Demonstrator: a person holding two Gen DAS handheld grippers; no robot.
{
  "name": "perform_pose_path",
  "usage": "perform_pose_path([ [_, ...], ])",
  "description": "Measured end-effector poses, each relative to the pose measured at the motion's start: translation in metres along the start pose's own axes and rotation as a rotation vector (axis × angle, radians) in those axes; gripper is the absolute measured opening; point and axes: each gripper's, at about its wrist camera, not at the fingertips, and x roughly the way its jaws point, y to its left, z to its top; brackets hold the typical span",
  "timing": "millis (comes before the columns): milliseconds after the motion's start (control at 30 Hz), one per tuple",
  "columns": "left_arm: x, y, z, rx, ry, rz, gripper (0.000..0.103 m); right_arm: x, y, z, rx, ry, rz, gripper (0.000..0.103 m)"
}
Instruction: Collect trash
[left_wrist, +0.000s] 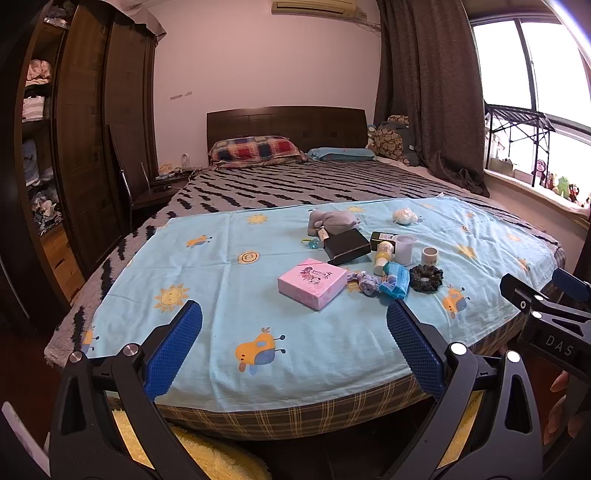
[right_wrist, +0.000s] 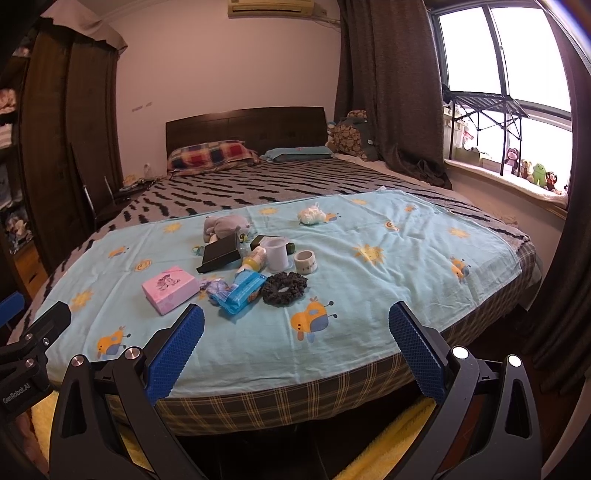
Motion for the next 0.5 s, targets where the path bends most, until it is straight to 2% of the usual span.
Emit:
perform_pose_path([
  [200, 0.003, -0.001, -0.004, 0.005, 0.006, 0.003, 0.095, 0.006, -0.005, -0.002, 0.020, 0.002, 0.032, 0.100],
  [400, 0.021, -0.002, -0.010, 0.015, 0.043, -0.043, 0.095, 0.027, -0.010, -0.011, 0.057, 0.039, 0.087, 0.100],
  [500, 0.032, 0.004, -0.014, -0.019, 0.049, -0.077, 0.095, 0.041, -0.008, -0.015, 0.039, 0.045, 0.097, 0.100],
])
